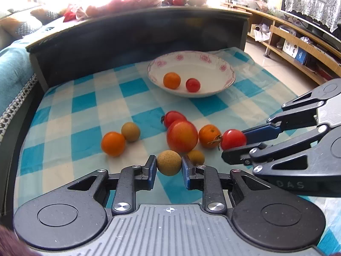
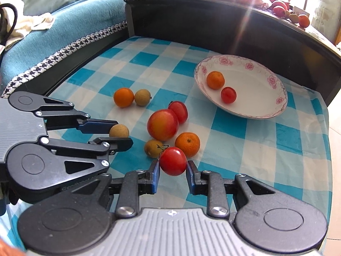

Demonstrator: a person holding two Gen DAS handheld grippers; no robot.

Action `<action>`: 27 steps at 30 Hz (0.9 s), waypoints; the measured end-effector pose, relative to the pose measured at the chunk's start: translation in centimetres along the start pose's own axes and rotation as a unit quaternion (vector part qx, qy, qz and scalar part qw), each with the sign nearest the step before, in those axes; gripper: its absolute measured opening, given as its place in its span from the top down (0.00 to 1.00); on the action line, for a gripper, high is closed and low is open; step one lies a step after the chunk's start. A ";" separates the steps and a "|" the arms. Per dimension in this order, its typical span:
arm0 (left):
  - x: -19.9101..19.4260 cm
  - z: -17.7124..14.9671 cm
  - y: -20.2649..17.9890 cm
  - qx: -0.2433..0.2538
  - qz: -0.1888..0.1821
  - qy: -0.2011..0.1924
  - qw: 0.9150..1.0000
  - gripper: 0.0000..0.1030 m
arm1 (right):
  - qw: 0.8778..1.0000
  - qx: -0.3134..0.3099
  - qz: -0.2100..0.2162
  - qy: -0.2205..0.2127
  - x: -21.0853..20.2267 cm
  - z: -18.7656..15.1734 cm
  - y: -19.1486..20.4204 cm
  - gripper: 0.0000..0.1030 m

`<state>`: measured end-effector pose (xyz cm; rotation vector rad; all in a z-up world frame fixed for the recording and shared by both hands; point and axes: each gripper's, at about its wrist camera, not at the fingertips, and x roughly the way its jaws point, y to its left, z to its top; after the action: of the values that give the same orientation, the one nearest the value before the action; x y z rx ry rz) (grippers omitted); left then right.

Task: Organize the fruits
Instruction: 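Carry the tan fruit in the left tool and tomato in the right tool over the bowl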

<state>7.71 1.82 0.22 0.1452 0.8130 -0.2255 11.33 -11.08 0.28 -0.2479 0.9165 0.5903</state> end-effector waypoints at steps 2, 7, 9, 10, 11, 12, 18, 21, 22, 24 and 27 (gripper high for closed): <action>0.0 0.3 -0.1 0.000 -0.002 -0.003 1.000 0.68 | 1.000 0.003 0.000 -0.002 -0.1 0.1 -0.2 0.71; 0.1 0.6 -0.2 -0.001 -0.004 -0.006 1.000 0.68 | 1.000 0.008 0.000 -0.006 -0.1 0.3 -0.4 0.71; 0.1 0.6 -0.2 -0.001 -0.003 -0.007 1.000 0.69 | 1.000 0.010 -0.001 -0.008 -0.1 0.4 -0.6 0.71; 0.1 0.7 -0.2 -0.001 -0.002 -0.007 1.000 0.69 | 1.000 0.011 -0.001 -0.009 -0.1 0.4 -0.7 0.71; 0.1 0.8 -0.2 -0.002 -0.002 -0.008 1.000 0.69 | 1.000 0.012 -0.001 -0.009 -0.1 0.5 -0.7 0.71; 0.0 0.8 -0.2 -0.002 -0.002 -0.009 1.000 0.69 | 1.000 0.012 -0.001 -0.010 -0.1 0.5 -0.7 0.71; -0.2 1.3 -0.2 -0.003 -0.003 -0.019 1.000 0.69 | 1.000 0.014 -0.006 -0.017 -0.4 0.7 -0.8 0.71; -0.2 1.5 -0.4 0.003 0.001 -0.024 1.000 0.69 | 1.000 0.012 -0.008 -0.020 -0.4 0.8 -0.8 0.71; -0.1 1.6 -0.4 0.002 0.001 -0.024 1.000 0.69 | 1.000 0.009 -0.011 -0.020 -0.5 0.8 -0.7 0.71; -0.1 1.7 -0.4 0.002 0.001 -0.025 1.000 0.69 | 1.000 0.009 -0.014 -0.023 -0.5 0.8 -0.7 0.71; 0.0 1.9 -0.4 0.002 0.001 -0.027 1.000 0.69 | 1.000 0.010 -0.015 -0.024 -0.5 0.9 -0.8 0.71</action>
<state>8.94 1.05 1.51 0.1430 0.7585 -0.2293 12.16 -11.51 1.17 -0.2291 0.8703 0.5569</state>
